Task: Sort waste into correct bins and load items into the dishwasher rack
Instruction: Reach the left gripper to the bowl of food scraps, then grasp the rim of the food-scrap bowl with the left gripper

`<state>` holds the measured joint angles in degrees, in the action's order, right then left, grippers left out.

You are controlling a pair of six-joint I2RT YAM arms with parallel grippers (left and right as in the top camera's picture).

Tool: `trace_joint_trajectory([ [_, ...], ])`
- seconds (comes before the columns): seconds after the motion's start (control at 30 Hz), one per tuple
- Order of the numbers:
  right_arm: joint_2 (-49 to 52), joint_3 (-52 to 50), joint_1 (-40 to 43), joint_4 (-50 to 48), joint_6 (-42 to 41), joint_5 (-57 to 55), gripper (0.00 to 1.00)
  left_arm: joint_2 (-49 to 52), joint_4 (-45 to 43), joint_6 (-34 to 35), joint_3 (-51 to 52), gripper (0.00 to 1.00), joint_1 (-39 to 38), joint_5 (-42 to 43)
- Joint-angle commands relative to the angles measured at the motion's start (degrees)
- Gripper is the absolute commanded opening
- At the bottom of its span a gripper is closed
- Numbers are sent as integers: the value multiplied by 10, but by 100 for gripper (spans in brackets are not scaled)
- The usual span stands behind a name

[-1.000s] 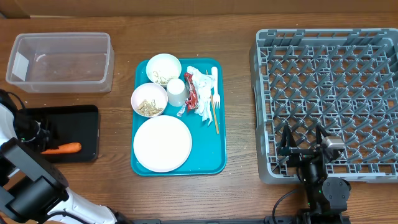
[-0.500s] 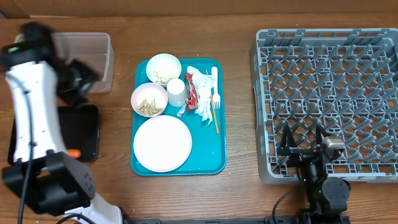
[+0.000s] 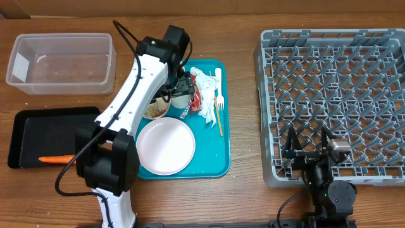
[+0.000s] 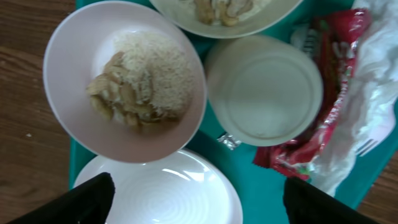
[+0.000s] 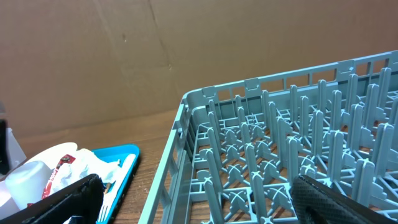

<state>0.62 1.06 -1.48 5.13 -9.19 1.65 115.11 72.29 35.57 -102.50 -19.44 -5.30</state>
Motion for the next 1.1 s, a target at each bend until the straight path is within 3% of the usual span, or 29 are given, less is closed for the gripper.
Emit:
trace_joint_trajectory([
  [0.0,-5,-6,2,-4,3,-1,100,4,19,-22,-9,87,8,-43],
  [0.1,-5,-6,2,-4,3,-1,100,4,64,-91,-9,90,9,-38],
  [0.27,-5,-6,2,-4,3,-1,100,4,90,-135,-7,92,7,-31],
  [0.43,-5,-6,2,-4,2,-1,100,4,67,-140,2,90,11,-26],
  [0.57,-5,-6,2,-4,2,-1,100,4,65,-156,27,94,17,0],
  [0.8,-5,-6,2,-4,2,-1,100,4,-2,-166,110,89,17,7],
  [0.97,-5,-6,2,-4,3,-1,100,4,-94,-210,151,89,19,-10],
  [1.07,-5,-6,2,-4,2,-1,100,4,-104,-235,156,88,19,-3],
])
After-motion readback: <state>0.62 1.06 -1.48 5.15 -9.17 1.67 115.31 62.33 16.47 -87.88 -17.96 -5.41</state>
